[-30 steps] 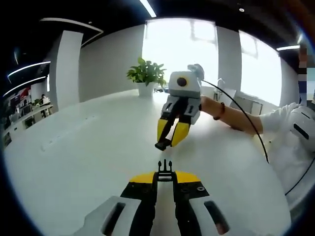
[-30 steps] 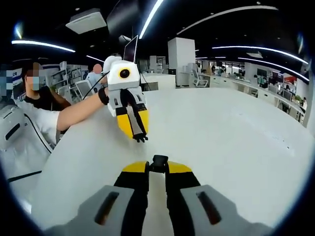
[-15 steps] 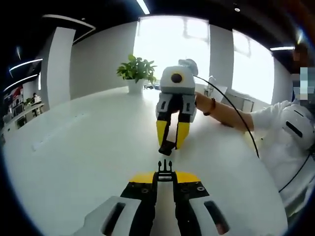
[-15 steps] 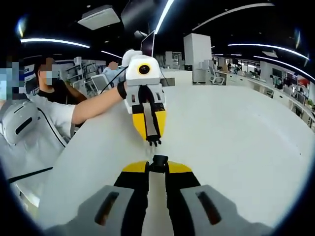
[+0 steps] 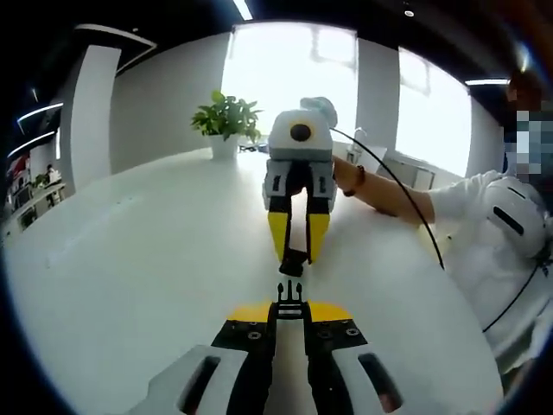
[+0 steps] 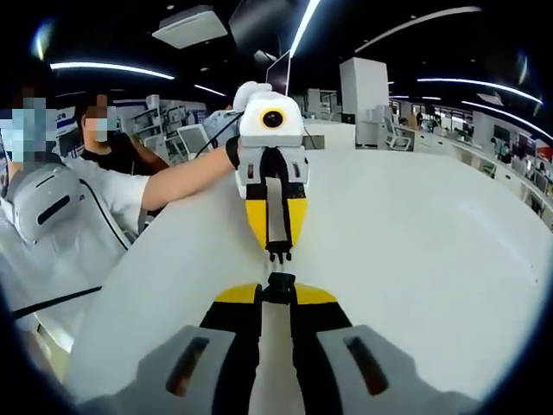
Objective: Snap the two parts of the plastic buckle together until the buckle closes and remains connected.
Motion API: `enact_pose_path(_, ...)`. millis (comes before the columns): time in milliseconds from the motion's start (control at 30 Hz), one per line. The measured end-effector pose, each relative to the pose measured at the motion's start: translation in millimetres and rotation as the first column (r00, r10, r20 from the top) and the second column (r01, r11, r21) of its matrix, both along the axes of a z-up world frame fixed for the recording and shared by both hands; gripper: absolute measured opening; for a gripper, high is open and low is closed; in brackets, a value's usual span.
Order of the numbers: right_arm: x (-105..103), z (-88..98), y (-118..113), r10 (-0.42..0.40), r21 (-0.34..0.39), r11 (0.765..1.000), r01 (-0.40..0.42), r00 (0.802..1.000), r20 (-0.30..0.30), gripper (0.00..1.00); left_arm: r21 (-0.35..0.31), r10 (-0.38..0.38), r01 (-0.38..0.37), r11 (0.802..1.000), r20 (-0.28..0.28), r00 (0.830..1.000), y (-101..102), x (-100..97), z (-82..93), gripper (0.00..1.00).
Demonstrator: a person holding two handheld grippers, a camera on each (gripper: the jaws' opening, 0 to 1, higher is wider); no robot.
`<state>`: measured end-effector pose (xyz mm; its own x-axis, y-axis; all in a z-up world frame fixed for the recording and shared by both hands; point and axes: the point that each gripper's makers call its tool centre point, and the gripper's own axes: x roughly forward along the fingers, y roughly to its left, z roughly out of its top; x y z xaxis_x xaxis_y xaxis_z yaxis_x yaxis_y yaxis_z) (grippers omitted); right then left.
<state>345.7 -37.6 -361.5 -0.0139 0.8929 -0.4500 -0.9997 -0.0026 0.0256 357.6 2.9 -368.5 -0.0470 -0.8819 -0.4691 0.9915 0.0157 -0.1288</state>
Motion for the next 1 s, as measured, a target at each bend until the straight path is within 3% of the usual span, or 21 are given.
enact_pose_path(433,-9,-5.8,-1,0.069,-0.006,0.998,-0.069,0.998,0.013,0.12,0.013,-0.033,0.033,0.999,-0.012,0.999,-2,-13.2,-5.4,0.11)
enact_pose_path(600,-11,-2.1,0,0.083,0.023,0.996,-0.084,0.996,0.026,0.12,0.012,-0.046,0.046,0.999,-0.001,0.999,-4,-16.7,-5.4,0.11)
enact_pose_path(1000,-15,-3.6,1,0.109,0.024,0.994,-0.109,0.994,0.003,0.12,0.016,-0.07,0.07,0.997,0.0,0.998,-8,-23.9,-8.9,0.11)
